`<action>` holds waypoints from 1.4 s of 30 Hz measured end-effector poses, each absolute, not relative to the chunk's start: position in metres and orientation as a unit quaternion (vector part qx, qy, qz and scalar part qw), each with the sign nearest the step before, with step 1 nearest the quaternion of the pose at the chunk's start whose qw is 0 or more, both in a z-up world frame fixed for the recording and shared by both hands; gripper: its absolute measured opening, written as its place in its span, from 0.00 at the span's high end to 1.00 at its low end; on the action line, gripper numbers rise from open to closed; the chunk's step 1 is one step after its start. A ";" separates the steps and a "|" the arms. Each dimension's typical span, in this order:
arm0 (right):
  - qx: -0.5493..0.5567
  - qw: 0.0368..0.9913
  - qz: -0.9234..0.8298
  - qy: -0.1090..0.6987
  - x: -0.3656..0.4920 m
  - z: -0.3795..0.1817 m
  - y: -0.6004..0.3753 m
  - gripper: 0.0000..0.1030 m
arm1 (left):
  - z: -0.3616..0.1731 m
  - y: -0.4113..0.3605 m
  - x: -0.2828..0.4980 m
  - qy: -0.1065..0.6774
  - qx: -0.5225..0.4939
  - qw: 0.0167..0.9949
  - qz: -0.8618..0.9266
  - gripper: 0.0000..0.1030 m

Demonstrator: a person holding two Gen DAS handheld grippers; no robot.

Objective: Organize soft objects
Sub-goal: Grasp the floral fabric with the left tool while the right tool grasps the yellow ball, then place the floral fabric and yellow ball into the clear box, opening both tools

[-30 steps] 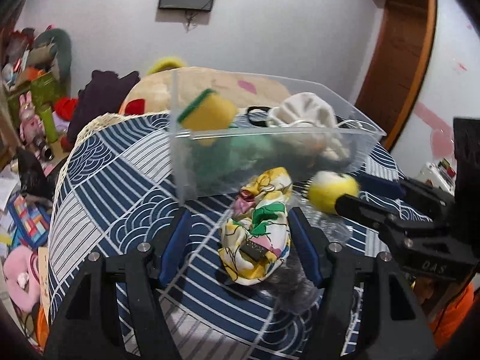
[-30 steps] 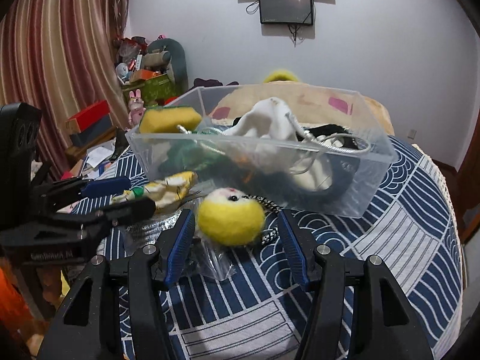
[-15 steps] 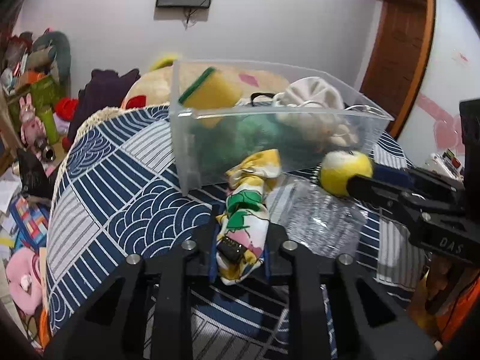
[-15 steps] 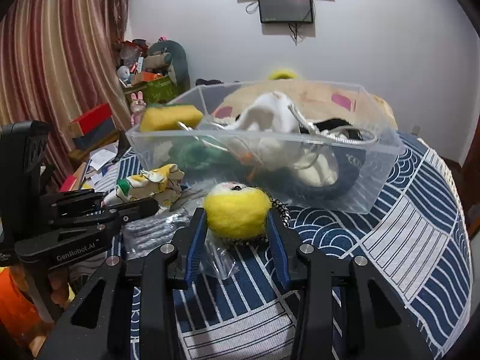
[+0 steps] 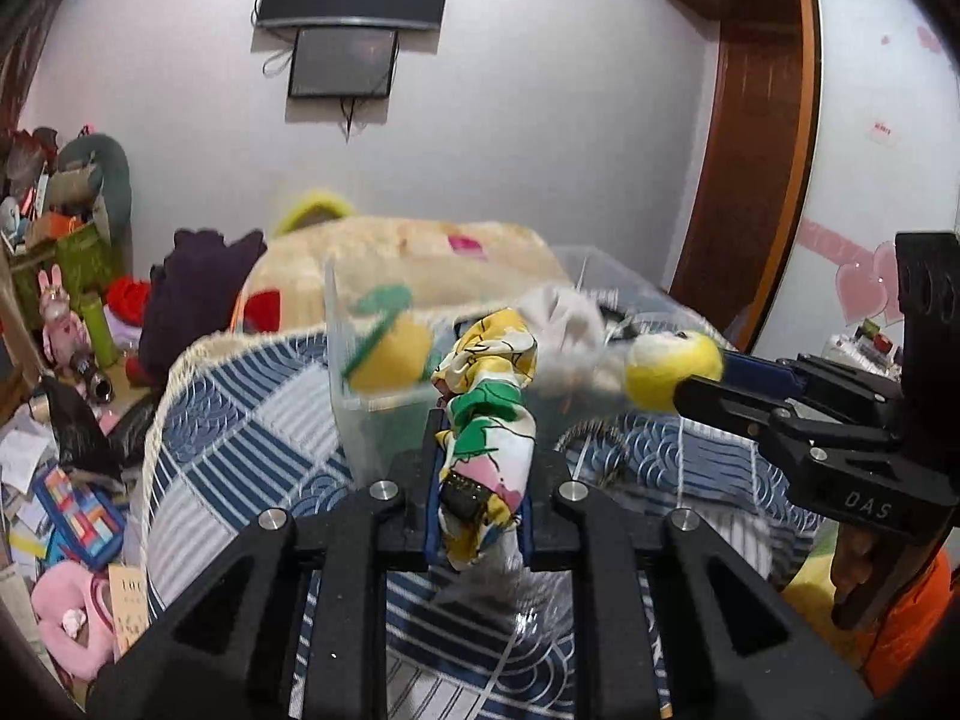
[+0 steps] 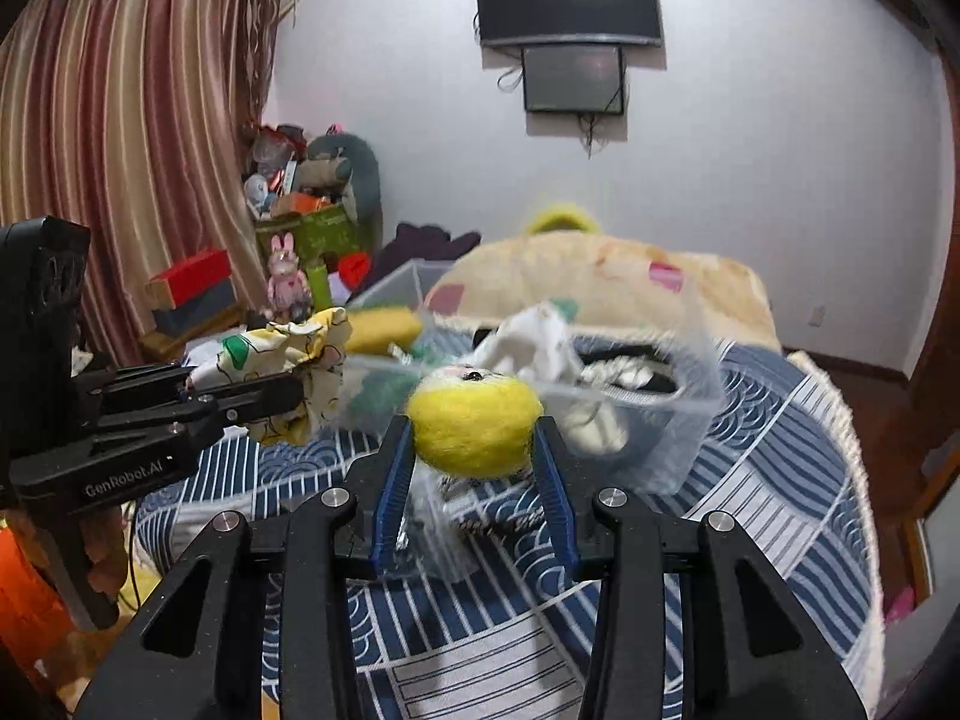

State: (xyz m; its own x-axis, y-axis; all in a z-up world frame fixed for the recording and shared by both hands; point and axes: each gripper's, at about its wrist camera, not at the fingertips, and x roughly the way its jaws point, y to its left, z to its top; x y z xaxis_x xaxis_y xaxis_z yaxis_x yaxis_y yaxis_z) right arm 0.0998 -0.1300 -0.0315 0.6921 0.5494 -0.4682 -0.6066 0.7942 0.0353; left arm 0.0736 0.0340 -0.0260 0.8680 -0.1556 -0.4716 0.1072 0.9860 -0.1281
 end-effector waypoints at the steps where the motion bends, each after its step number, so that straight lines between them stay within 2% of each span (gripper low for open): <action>1: -0.060 0.920 0.312 0.229 0.100 -0.029 -0.131 0.64 | -0.022 0.034 0.074 0.242 -0.049 0.967 -0.068 0.82; 13: -0.055 0.944 0.267 0.184 0.117 -0.003 -0.141 0.64 | 0.005 0.037 0.097 0.206 -0.058 0.976 -0.043 0.82; 38: -0.083 0.934 0.227 0.262 0.170 -0.038 -0.124 0.63 | -0.047 0.015 0.174 0.278 -0.041 0.959 -0.034 0.82; 42: -0.077 0.933 0.230 0.266 0.168 -0.034 -0.128 0.63 | -0.046 0.017 0.174 0.281 -0.041 0.958 -0.033 0.72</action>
